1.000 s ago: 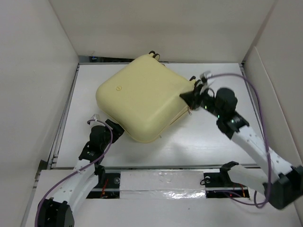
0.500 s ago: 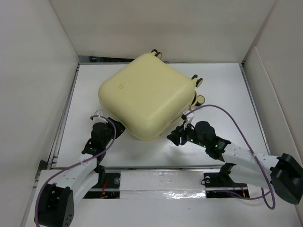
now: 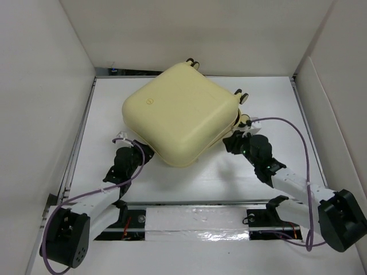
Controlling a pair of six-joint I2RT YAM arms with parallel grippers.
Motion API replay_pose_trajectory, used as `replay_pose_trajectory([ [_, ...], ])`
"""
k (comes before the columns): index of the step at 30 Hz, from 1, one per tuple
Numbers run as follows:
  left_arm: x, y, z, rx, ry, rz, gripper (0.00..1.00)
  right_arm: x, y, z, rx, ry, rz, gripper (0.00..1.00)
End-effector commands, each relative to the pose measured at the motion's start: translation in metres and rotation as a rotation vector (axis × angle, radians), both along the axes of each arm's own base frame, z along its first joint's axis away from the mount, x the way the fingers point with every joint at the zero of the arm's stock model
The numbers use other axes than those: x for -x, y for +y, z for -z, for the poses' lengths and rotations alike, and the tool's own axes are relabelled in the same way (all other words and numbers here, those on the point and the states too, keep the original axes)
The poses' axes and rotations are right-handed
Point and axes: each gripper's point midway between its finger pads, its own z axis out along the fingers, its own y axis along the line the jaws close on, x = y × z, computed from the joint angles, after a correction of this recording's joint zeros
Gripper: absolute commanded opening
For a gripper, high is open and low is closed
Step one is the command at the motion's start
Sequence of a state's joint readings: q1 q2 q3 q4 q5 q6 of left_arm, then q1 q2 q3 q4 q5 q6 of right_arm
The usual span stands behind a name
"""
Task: Pack the luggage
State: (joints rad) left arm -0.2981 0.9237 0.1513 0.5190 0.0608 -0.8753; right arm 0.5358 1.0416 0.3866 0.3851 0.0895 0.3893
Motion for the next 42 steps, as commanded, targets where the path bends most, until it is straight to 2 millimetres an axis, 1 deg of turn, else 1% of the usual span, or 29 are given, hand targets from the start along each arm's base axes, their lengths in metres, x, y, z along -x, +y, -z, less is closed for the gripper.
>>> replay_pose_trajectory([
  [1, 0.021, -0.026, 0.016, -0.054, 0.01, 0.134, 0.0, -0.037, -0.035, -0.032, -0.052, -0.069, 0.149, 0.45],
  [2, 0.025, -0.03, 0.018, -0.055, 0.019, 0.142, 0.0, -0.047, -0.04, -0.042, -0.055, -0.085, 0.162, 0.46],
  [4, 0.033, -0.042, 0.021, -0.078, 0.023, 0.162, 0.0, -0.066, -0.049, -0.039, -0.043, -0.073, 0.166, 0.45],
  [6, 0.038, -0.05, 0.021, -0.073, 0.028, 0.17, 0.0, -0.085, -0.043, -0.059, -0.058, -0.111, 0.128, 0.45],
  [8, 0.046, -0.065, 0.021, -0.069, 0.033, 0.208, 0.0, -0.104, -0.044, -0.054, -0.046, -0.106, 0.114, 0.45],
  [9, 0.049, -0.07, 0.02, -0.059, 0.035, 0.217, 0.0, -0.113, -0.036, -0.071, -0.069, -0.151, 0.085, 0.45],
  [10, 0.052, -0.076, 0.019, -0.052, 0.037, 0.23, 0.0, -0.123, -0.036, -0.062, -0.069, -0.134, 0.079, 0.45],
  [11, 0.062, -0.089, 0.021, -0.054, 0.043, 0.277, 0.0, -0.13, -0.037, -0.064, -0.072, -0.139, 0.07, 0.45],
  [12, 0.065, -0.095, 0.019, -0.039, 0.042, 0.279, 0.0, -0.137, -0.026, -0.077, -0.084, -0.154, 0.012, 0.45],
  [13, 0.069, -0.102, 0.019, -0.038, 0.047, 0.295, 0.0, -0.142, -0.019, -0.077, -0.081, -0.145, -0.023, 0.45],
  [15, 0.081, -0.119, 0.018, -0.043, 0.05, 0.337, 0.0, -0.149, -0.01, -0.06, -0.048, -0.077, -0.077, 0.45],
  [16, 0.084, -0.124, 0.017, -0.034, 0.058, 0.339, 0.0, -0.154, -0.01, -0.066, -0.039, -0.086, -0.077, 0.45],
  [19, 0.083, -0.127, 0.015, -0.046, 0.058, 0.324, 0.0, -0.144, -0.023, -0.068, -0.024, -0.085, -0.03, 0.46],
  [20, 0.082, -0.126, 0.009, -0.038, 0.045, 0.316, 0.0, -0.132, -0.031, -0.052, -0.019, -0.053, -0.014, 0.46],
  [21, 0.081, -0.122, 0.009, -0.049, 0.043, 0.302, 0.0, -0.12, -0.033, -0.063, -0.031, -0.078, -0.017, 0.48],
  [22, 0.082, -0.121, 0.007, -0.053, 0.037, 0.3, 0.0, -0.11, -0.034, -0.061, -0.041, -0.075, -0.017, 0.49],
  [23, 0.081, -0.119, -0.003, -0.045, 0.012, 0.293, 0.0, -0.093, -0.037, -0.04, -0.039, -0.038, -0.019, 0.5],
  [25, 0.079, -0.109, -0.005, -0.078, 0.014, 0.257, 0.0, -0.071, -0.032, -0.048, -0.06, -0.071, -0.042, 0.52],
  [26, 0.078, -0.106, -0.016, -0.062, -0.012, 0.244, 0.0, -0.062, -0.034, -0.042, -0.057, -0.066, -0.041, 0.52],
  [27, 0.078, -0.099, -0.013, -0.092, -0.009, 0.231, 0.06, -0.047, -0.034, -0.022, -0.046, -0.027, -0.049, 0.49],
  [28, 0.076, -0.093, -0.015, -0.094, -0.009, 0.212, 0.19, -0.038, -0.036, -0.026, -0.052, -0.045, -0.05, 0.4],
  [29, 0.072, -0.087, -0.02, -0.078, -0.018, 0.188, 0.27, -0.031, -0.036, -0.021, -0.055, -0.043, -0.057, 0.28],
  [30, 0.075, -0.081, -0.012, -0.083, 0.003, 0.19, 0.34, -0.019, -0.037, -0.007, -0.056, -0.033, -0.07, 0.08],
  [32, 0.073, -0.076, -0.01, -0.056, 0.008, 0.179, 0.46, -0.006, -0.032, -0.01, -0.076, -0.074, -0.121, 0.0],
  [33, 0.07, -0.072, -0.006, -0.038, 0.015, 0.171, 0.47, -0.001, -0.025, -0.017, -0.085, -0.124, -0.159, 0.0],
  [34, 0.069, -0.071, -0.005, -0.033, 0.017, 0.172, 0.49, 0.007, -0.021, -0.009, -0.075, -0.129, -0.21, 0.0],
  [38, 0.057, -0.075, -0.01, -0.042, 0.002, 0.192, 0.51, 0.01, -0.012, -0.004, 0.005, -0.135, -0.293, 0.21],
  [39, 0.052, -0.079, -0.021, -0.039, -0.018, 0.195, 0.51, 0.009, -0.012, -0.001, 0.009, -0.133, -0.294, 0.3],
  [42, 0.037, -0.079, -0.036, -0.054, -0.054, 0.166, 0.51, 0.01, -0.002, -0.005, -0.005, -0.145, -0.346, 0.41],
])
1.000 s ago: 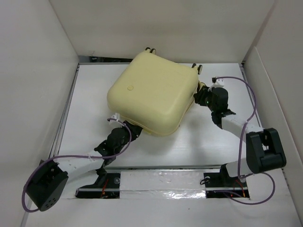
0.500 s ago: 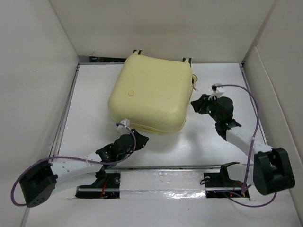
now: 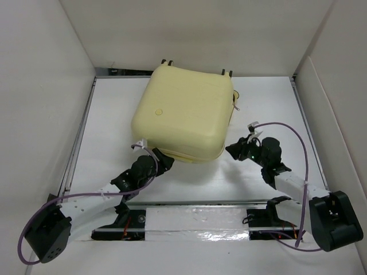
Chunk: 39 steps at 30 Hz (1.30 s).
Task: Pack the luggage
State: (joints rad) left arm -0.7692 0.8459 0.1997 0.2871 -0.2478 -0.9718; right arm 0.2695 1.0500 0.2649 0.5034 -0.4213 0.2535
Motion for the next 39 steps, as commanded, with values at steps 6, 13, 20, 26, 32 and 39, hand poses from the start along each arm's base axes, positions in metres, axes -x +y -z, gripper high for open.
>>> replay_pose_trajectory([
  [6, -0.043, 0.0, -0.08, 0.075, -0.191, -0.063, 0.5, -0.015, 0.029, -0.035, 0.005, -0.122, -0.105, 0.41],
  [13, -0.055, 0.016, -0.107, 0.072, -0.24, -0.133, 0.5, -0.013, 0.034, -0.03, 0.038, -0.117, -0.098, 0.39],
  [20, -0.059, 0.026, -0.111, 0.087, -0.245, -0.167, 0.51, -0.015, 0.034, -0.03, 0.078, -0.142, -0.109, 0.41],
  [26, -0.039, 0.036, -0.075, 0.029, -0.165, -0.147, 0.5, -0.018, 0.04, -0.029, 0.104, -0.183, -0.16, 0.4],
  [32, -0.02, 0.048, -0.039, -0.018, -0.09, -0.14, 0.46, -0.024, 0.047, -0.033, 0.102, -0.216, -0.189, 0.31],
  [39, -0.009, 0.046, -0.017, -0.037, -0.042, -0.099, 0.38, -0.024, 0.052, -0.031, 0.056, -0.227, -0.182, 0.14],
])
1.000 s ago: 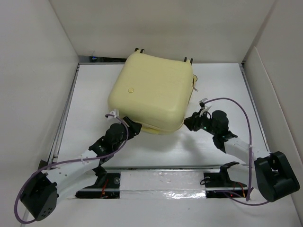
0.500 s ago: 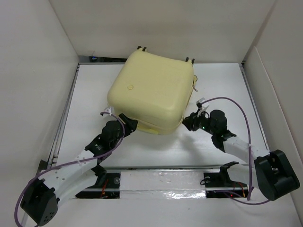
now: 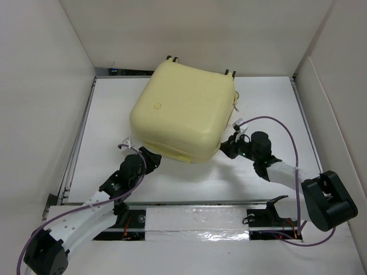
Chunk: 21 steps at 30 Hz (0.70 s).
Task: Pack the luggage
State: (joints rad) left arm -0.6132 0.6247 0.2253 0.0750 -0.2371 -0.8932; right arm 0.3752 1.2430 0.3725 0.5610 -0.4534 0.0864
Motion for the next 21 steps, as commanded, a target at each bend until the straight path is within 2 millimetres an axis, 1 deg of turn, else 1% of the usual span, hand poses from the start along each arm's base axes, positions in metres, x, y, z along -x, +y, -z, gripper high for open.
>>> replay_pose_trajectory([
  [1, 0.002, -0.002, 0.005, 0.003, 0.008, 0.017, 0.39, -0.012, 0.015, -0.034, -0.075, -0.133, -0.018, 0.15],
  [2, 0.002, -0.004, 0.005, 0.006, 0.007, 0.025, 0.41, -0.01, 0.019, -0.032, -0.074, -0.127, -0.022, 0.17],
  [3, 0.001, -0.01, 0.0, 0.022, -0.014, 0.053, 0.42, -0.009, 0.021, -0.031, -0.07, -0.125, -0.024, 0.26],
  [5, -0.001, -0.015, -0.003, 0.035, -0.023, 0.073, 0.48, -0.009, 0.022, -0.03, -0.057, -0.131, -0.007, 0.36],
  [6, -0.002, -0.02, -0.006, 0.047, -0.029, 0.091, 0.5, -0.009, 0.019, -0.029, -0.05, -0.133, 0.004, 0.39],
  [7, -0.003, -0.023, -0.008, 0.055, -0.035, 0.102, 0.56, -0.01, 0.018, -0.032, -0.051, -0.146, 0.014, 0.39],
  [8, -0.002, -0.028, -0.01, 0.061, -0.041, 0.122, 0.58, -0.012, 0.016, -0.033, -0.044, -0.156, 0.024, 0.39],
  [11, -0.004, -0.038, -0.012, 0.069, -0.051, 0.143, 0.59, -0.013, 0.014, -0.044, -0.047, -0.199, 0.034, 0.32],
  [12, -0.007, -0.041, -0.012, 0.065, -0.053, 0.141, 0.59, -0.013, 0.015, -0.046, -0.053, -0.208, 0.03, 0.27],
  [13, -0.009, -0.043, -0.013, 0.068, -0.056, 0.144, 0.58, -0.014, 0.016, -0.051, -0.062, -0.227, 0.025, 0.25],
  [14, -0.01, -0.044, -0.008, 0.063, -0.044, 0.143, 0.57, -0.013, 0.017, -0.052, -0.069, -0.232, 0.02, 0.22],
  [15, -0.013, -0.046, -0.012, 0.074, -0.059, 0.14, 0.56, -0.014, 0.018, -0.055, -0.078, -0.242, 0.015, 0.18],
  [17, -0.015, -0.048, -0.013, 0.08, -0.07, 0.142, 0.54, -0.013, 0.021, -0.054, -0.087, -0.238, 0.001, 0.15],
  [18, -0.017, -0.051, -0.015, 0.088, -0.077, 0.147, 0.53, -0.013, 0.021, -0.051, -0.09, -0.23, 0.0, 0.12],
  [19, -0.018, -0.052, -0.016, 0.094, -0.082, 0.15, 0.52, -0.013, 0.022, -0.053, -0.101, -0.24, 0.0, 0.1],
  [20, -0.019, -0.054, -0.018, 0.1, -0.086, 0.153, 0.52, -0.011, 0.022, -0.051, -0.11, -0.229, -0.002, 0.08],
  [21, -0.021, -0.057, -0.022, 0.111, -0.099, 0.163, 0.51, -0.008, 0.026, -0.053, -0.123, -0.236, -0.012, 0.05],
])
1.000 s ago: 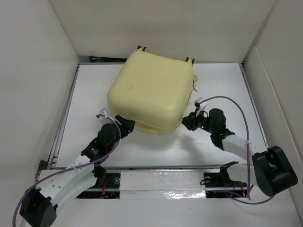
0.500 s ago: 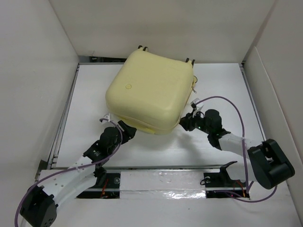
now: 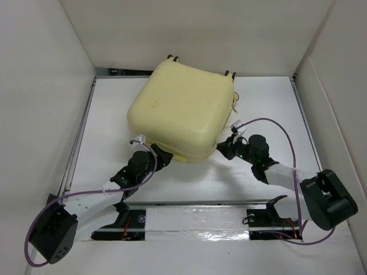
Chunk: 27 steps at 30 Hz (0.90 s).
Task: Pack the luggage
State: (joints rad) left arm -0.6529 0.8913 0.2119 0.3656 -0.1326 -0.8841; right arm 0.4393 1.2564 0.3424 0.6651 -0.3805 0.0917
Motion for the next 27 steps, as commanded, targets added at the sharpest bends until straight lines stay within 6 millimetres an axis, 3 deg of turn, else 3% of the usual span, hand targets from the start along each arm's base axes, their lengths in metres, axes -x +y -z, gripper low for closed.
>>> replay_pose_trajectory([
  [1, -0.015, -0.018, -0.038, 0.088, -0.113, 0.029, 0.49, -0.008, 0.014, -0.049, -0.119, -0.17, -0.019, 0.04],
  [8, -0.019, -0.033, -0.051, 0.154, -0.166, 0.075, 0.45, 0.024, 0.025, -0.025, -0.058, -0.028, 0.014, 0.0],
  [13, -0.036, -0.04, -0.069, 0.18, -0.212, 0.053, 0.45, 0.069, 0.039, 0.003, -0.01, 0.126, -0.011, 0.0],
  [19, -0.047, -0.049, -0.066, 0.184, -0.198, 0.05, 0.45, 0.111, 0.051, 0.019, 0.043, 0.229, -0.028, 0.0],
  [23, -0.051, -0.051, -0.07, 0.188, -0.205, 0.043, 0.44, 0.132, 0.07, 0.009, 0.036, 0.248, -0.081, 0.0],
  [27, -0.049, -0.061, -0.071, 0.216, -0.198, 0.088, 0.43, 0.133, 0.101, -0.001, -0.01, 0.263, -0.048, 0.0],
])
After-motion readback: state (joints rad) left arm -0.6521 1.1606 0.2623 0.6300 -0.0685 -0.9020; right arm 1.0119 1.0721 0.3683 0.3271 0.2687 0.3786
